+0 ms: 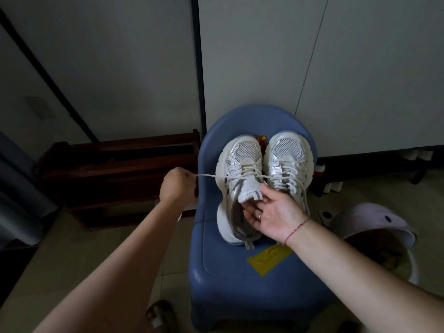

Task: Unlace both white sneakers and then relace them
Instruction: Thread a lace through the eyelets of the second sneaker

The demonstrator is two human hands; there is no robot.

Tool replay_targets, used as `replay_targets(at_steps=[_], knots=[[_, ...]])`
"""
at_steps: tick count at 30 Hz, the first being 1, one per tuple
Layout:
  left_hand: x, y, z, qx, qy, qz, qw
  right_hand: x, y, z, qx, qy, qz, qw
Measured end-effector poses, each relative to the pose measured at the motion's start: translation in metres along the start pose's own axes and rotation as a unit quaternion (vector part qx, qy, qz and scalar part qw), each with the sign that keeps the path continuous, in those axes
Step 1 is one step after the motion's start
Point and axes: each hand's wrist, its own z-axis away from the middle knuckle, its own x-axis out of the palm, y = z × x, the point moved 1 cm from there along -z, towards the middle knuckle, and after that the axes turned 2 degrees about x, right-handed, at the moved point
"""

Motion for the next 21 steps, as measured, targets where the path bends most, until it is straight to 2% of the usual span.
replay_targets(at_steps=[2, 4, 6, 8, 11, 13, 15, 16, 18, 21], knots=[[-0.003, 0.004, 0.001, 0.030, -0.029, 0.007, 0.999, -0.001, -0.006, 0.004, 0.037, 0.011, 0.089, 0.995], [-0.009, 0.006, 0.001, 0.049, -0.083, -0.013, 0.995, -0.004, -0.017, 0.010, 0.078, 0.021, 0.248, 0.965], [-0.013, 0.007, 0.002, 0.065, -0.139, -0.050, 0.987, -0.007, -0.028, 0.019, 0.076, 0.043, 0.438, 0.895], [-0.017, 0.014, 0.007, 0.091, -0.171, -0.046, 0.980, -0.007, -0.037, 0.025, -0.022, 0.079, 0.554, 0.828], [-0.025, 0.036, 0.026, 0.156, -0.203, 0.012, 0.967, -0.001, -0.041, 0.028, -0.297, 0.085, 0.564, 0.766], [-0.027, 0.052, 0.041, 0.194, -0.221, 0.040, 0.955, 0.014, -0.036, 0.033, -0.412, 0.004, 0.551, 0.725], [-0.028, 0.062, 0.053, 0.220, -0.230, 0.052, 0.947, 0.023, -0.026, 0.031, -0.434, -0.070, 0.586, 0.681], [-0.029, 0.065, 0.057, 0.229, -0.232, 0.057, 0.944, 0.025, -0.022, 0.027, -0.419, -0.084, 0.604, 0.673], [-0.031, 0.067, 0.060, 0.237, -0.226, 0.064, 0.943, 0.027, -0.020, 0.023, -0.413, -0.073, 0.617, 0.666], [-0.035, 0.064, 0.054, 0.212, -0.192, 0.085, 0.955, 0.025, -0.036, 0.021, -0.449, -0.008, 0.584, 0.676]])
